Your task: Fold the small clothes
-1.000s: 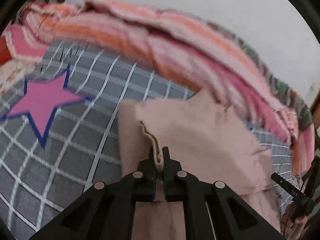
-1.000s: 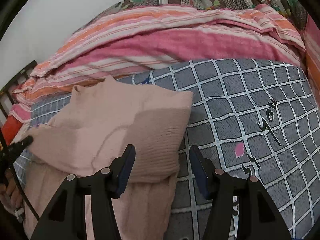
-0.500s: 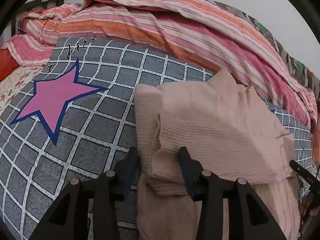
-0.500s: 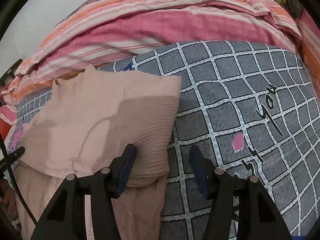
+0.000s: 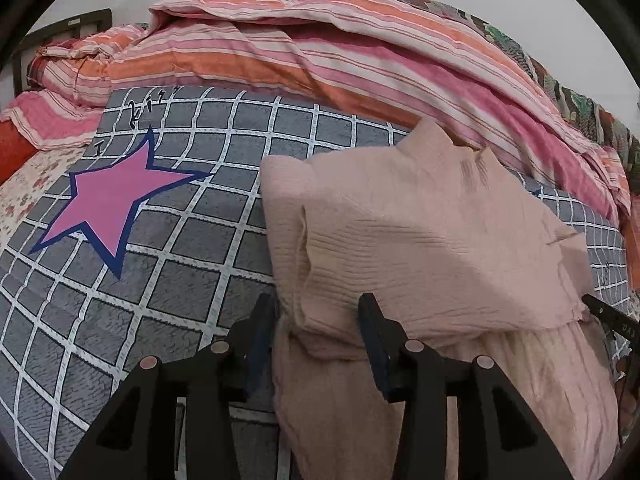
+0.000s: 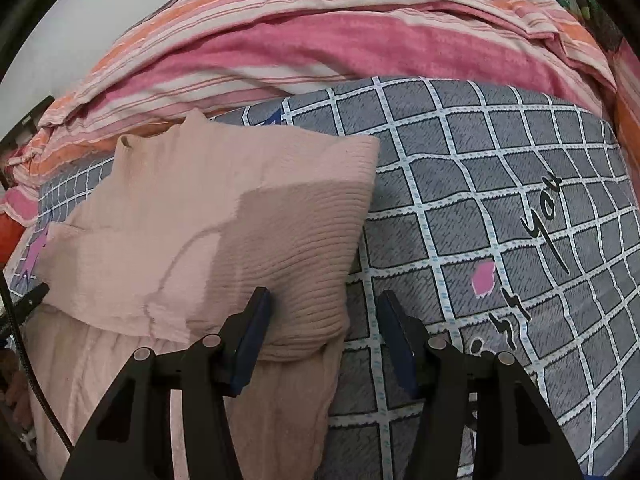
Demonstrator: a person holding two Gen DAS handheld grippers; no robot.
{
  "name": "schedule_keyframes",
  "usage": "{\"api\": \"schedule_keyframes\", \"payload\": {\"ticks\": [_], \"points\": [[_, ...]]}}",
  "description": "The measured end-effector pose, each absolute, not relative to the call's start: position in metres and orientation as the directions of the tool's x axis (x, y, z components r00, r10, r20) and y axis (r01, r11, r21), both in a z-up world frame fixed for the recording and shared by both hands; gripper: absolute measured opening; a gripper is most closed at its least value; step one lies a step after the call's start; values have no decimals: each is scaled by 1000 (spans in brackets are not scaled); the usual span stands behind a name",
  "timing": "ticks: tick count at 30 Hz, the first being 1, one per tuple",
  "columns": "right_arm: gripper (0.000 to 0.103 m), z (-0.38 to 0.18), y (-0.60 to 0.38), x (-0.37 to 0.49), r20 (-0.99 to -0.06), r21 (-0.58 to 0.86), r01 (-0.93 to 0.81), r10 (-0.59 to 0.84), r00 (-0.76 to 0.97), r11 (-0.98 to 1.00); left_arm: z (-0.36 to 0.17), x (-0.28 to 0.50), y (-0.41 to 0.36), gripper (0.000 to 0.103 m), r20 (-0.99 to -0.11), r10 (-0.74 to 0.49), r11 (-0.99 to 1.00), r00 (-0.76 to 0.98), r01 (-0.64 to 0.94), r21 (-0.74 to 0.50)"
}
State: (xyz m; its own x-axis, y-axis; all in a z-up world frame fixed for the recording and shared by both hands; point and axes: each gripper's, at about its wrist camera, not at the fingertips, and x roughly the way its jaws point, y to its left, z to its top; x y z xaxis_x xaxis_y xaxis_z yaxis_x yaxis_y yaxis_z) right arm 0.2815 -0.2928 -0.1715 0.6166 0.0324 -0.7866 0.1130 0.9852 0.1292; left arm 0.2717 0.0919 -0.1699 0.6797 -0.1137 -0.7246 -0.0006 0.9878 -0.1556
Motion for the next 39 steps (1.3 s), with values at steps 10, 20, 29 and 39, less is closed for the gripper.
{"api": "schedule_keyframes", "payload": {"ticks": [10, 20, 29, 39], "points": [[54, -169, -290, 251, -761, 124, 110, 24, 648, 986, -171, 268, 90, 45, -723, -111, 988, 682, -3, -154], [55, -170, -289, 252, -752, 128, 108, 25, 659, 986, -171, 268, 91, 57, -727, -91, 989, 680, -22, -144], [55, -170, -288, 251, -751, 128, 107, 26, 660, 986, -171, 268, 89, 58, -727, -87, 990, 681, -24, -141], [55, -170, -285, 250, -750, 124, 107, 22, 661, 987, -172, 268, 89, 59, -727, -89, 989, 681, -24, -144]]}}
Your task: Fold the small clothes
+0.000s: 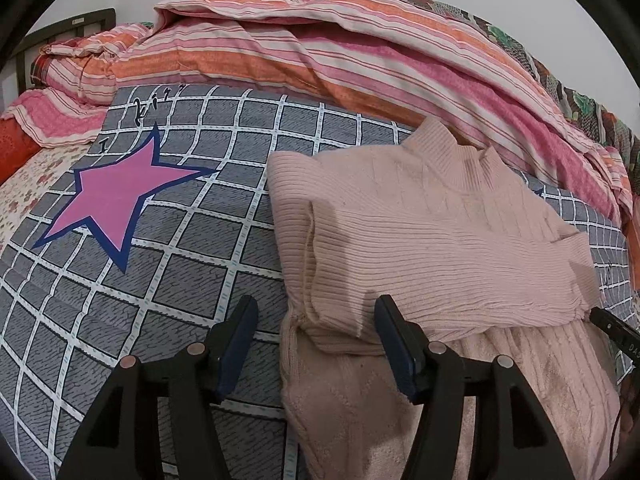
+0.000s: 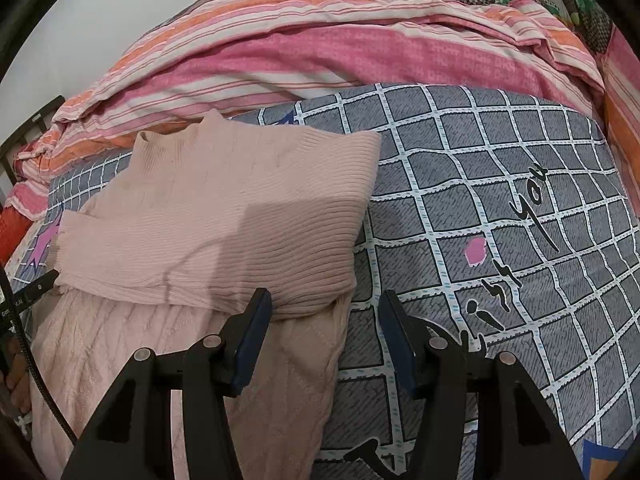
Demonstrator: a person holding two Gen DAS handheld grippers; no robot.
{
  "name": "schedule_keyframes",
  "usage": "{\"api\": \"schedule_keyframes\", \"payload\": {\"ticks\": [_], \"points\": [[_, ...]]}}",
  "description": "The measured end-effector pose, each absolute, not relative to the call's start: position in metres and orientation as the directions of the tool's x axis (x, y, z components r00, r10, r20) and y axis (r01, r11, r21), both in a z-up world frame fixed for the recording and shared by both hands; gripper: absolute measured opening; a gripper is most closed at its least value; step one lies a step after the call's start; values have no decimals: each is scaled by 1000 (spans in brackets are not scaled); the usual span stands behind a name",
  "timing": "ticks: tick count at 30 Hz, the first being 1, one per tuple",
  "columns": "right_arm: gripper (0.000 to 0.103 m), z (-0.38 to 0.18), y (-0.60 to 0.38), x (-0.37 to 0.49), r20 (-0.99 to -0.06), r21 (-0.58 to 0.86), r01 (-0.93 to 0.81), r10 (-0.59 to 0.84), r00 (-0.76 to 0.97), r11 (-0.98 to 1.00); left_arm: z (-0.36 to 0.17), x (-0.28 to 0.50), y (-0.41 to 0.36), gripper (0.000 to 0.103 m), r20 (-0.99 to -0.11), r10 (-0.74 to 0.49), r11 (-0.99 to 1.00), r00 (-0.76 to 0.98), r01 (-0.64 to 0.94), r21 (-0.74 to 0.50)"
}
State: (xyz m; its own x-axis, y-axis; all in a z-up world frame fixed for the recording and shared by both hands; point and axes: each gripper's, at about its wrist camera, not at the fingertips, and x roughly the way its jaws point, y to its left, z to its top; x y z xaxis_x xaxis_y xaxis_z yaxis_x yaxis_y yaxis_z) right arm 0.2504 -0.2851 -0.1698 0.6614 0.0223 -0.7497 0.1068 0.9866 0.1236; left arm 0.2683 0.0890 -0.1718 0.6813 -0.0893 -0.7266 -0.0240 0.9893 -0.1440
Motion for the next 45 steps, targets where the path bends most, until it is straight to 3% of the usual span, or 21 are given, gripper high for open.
{"api": "schedule_keyframes", "payload": {"ticks": [38, 45], "points": [[55, -171, -286, 251, -748, 123, 102, 25, 663, 987, -172, 269, 90, 60, -726, -93, 989, 681, -23, -149], [55, -167, -278, 246, -716, 139, 45, 69, 695, 989, -157, 249, 85, 60, -624, -116, 988, 773, 27, -150]]}}
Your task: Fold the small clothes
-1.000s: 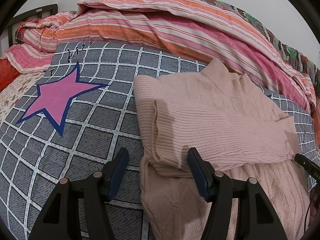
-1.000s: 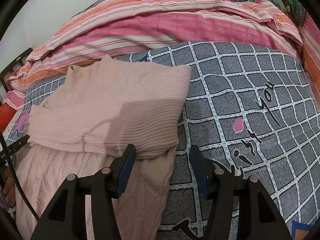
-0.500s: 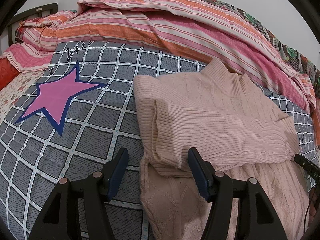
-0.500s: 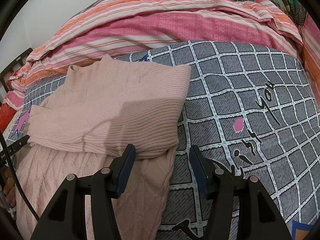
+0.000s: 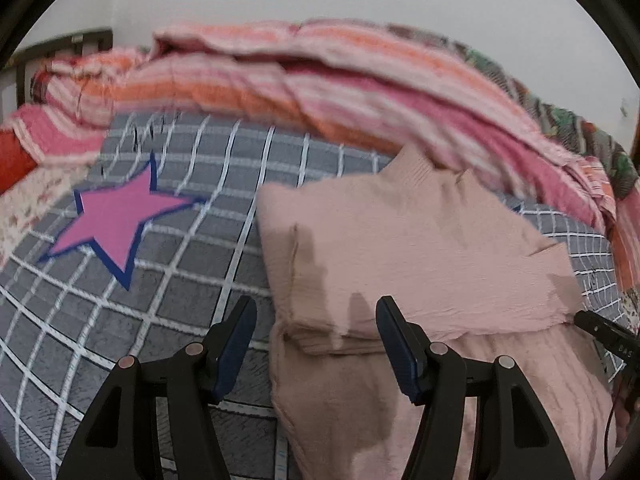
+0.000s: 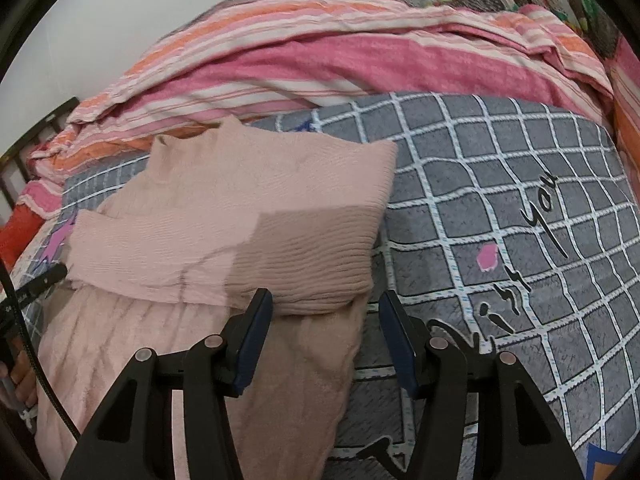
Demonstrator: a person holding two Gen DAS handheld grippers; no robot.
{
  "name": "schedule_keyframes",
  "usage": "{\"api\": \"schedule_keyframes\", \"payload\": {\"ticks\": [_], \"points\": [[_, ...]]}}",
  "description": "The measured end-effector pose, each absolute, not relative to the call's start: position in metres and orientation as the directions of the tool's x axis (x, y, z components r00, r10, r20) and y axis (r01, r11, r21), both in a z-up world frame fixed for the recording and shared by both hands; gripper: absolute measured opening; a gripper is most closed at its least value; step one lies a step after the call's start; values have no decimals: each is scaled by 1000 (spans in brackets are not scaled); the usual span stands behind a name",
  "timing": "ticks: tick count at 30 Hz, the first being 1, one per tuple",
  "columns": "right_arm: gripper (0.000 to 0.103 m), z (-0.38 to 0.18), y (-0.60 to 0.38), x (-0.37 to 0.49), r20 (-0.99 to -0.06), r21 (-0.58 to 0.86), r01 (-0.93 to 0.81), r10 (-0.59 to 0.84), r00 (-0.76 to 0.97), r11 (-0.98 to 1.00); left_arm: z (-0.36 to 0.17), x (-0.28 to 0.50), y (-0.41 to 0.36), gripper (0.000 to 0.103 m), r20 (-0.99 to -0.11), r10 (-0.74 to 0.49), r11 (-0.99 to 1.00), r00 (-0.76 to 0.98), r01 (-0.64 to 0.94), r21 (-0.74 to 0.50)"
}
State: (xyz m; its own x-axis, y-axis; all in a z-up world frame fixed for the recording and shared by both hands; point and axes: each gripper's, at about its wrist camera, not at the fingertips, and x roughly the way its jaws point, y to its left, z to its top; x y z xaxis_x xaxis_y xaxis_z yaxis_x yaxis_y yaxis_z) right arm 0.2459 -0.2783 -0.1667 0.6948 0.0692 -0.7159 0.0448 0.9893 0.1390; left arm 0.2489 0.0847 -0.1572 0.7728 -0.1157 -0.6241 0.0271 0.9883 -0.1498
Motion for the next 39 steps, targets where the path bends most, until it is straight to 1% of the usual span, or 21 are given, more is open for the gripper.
{"api": "schedule_keyframes", "payload": {"ticks": [2, 5, 9, 13, 16, 21, 30, 34, 39], "points": [[55, -163, -272, 243, -701, 122, 28, 66, 710, 992, -152, 243, 80, 60, -595, -108, 991, 796, 40, -126], [55, -159, -265, 239, -684, 100, 11, 61, 727, 995, -148, 239, 75, 60, -579, -98, 994, 810, 49, -100], [55, -156, -263, 235, -677, 83, 9, 50, 734, 997, -147, 239, 79, 61, -583, -112, 992, 805, 55, -115], [55, -155, -266, 233, -677, 101, 8, 63, 733, 995, -150, 239, 83, 61, -598, -148, 986, 788, 71, -150], [55, -154, -269, 230, -675, 111, 9, 69, 735, 994, -149, 236, 84, 61, -591, -160, 984, 791, 80, -159], [55, -147, -267, 224, -652, 100, 10, 58, 756, 995, -143, 231, 85, 61, -568, -144, 987, 810, 77, -141], [55, -129, -275, 209, -612, 108, 17, 53, 789, 994, -137, 227, 101, 61, -549, -133, 985, 825, 49, -164], [55, -130, -278, 206, -620, 127, 23, 61, 782, 992, -138, 227, 98, 61, -558, -140, 984, 818, 53, -170], [55, -133, -278, 203, -631, 126, 26, 60, 774, 992, -140, 225, 90, 61, -559, -118, 990, 821, 53, -132]]}}
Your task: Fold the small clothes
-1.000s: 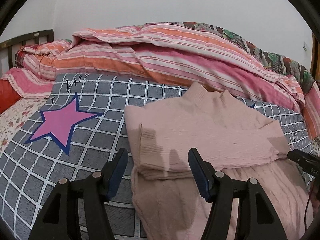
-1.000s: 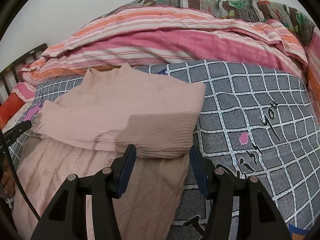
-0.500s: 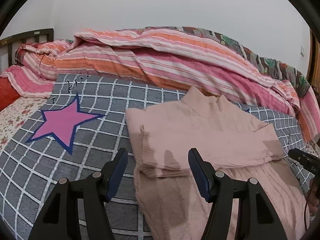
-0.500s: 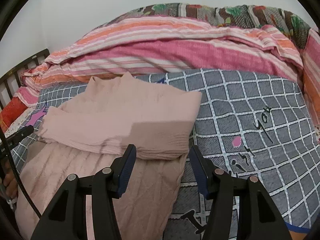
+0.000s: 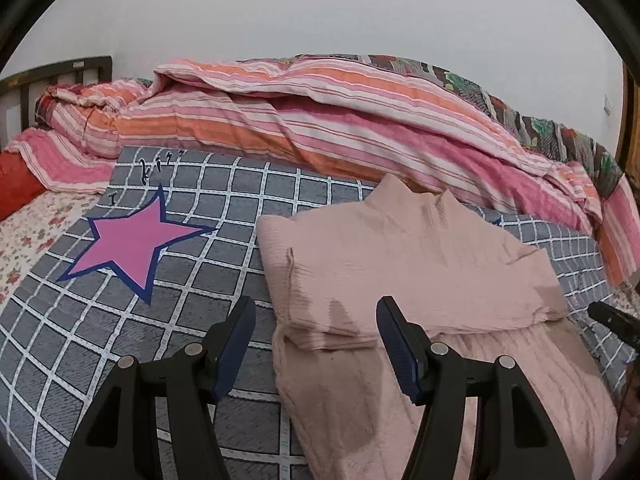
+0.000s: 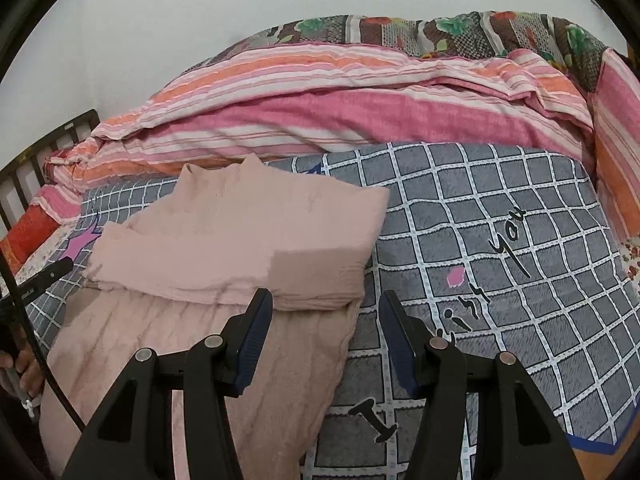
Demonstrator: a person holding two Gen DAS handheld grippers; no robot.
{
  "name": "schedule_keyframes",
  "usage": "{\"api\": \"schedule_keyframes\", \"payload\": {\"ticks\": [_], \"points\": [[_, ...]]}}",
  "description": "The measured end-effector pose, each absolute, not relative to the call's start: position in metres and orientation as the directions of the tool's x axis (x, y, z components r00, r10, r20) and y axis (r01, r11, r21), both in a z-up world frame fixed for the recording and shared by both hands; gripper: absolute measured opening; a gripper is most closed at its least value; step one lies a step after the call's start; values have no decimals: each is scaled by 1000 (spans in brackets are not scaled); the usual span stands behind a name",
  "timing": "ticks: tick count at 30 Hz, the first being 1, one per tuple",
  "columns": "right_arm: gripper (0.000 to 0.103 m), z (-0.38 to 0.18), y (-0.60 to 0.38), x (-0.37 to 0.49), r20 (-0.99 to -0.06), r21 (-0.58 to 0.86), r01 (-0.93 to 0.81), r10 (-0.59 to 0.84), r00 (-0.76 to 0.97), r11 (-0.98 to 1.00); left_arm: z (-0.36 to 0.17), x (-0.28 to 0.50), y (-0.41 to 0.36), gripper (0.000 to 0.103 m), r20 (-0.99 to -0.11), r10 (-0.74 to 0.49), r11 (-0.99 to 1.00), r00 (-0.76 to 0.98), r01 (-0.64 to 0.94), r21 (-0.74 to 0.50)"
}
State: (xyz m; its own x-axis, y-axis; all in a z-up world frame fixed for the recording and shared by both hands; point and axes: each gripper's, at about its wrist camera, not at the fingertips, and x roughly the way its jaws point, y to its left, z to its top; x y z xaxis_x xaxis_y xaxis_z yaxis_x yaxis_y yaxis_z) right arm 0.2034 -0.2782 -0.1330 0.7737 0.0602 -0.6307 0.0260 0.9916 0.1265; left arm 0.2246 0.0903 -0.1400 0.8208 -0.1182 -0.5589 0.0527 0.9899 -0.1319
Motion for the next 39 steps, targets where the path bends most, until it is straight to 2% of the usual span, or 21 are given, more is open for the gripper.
{"api": "schedule_keyframes", "payload": {"ticks": [18, 39], "points": [[55, -161, -268, 218, -690, 65, 21, 29, 723, 998, -162, 241, 76, 61, -656, -83, 996, 750, 51, -68], [55, -165, -259, 221, -727, 43, -13, 40, 685, 999, -156, 233, 69, 61, -623, -89, 996, 777, 80, -42]]}}
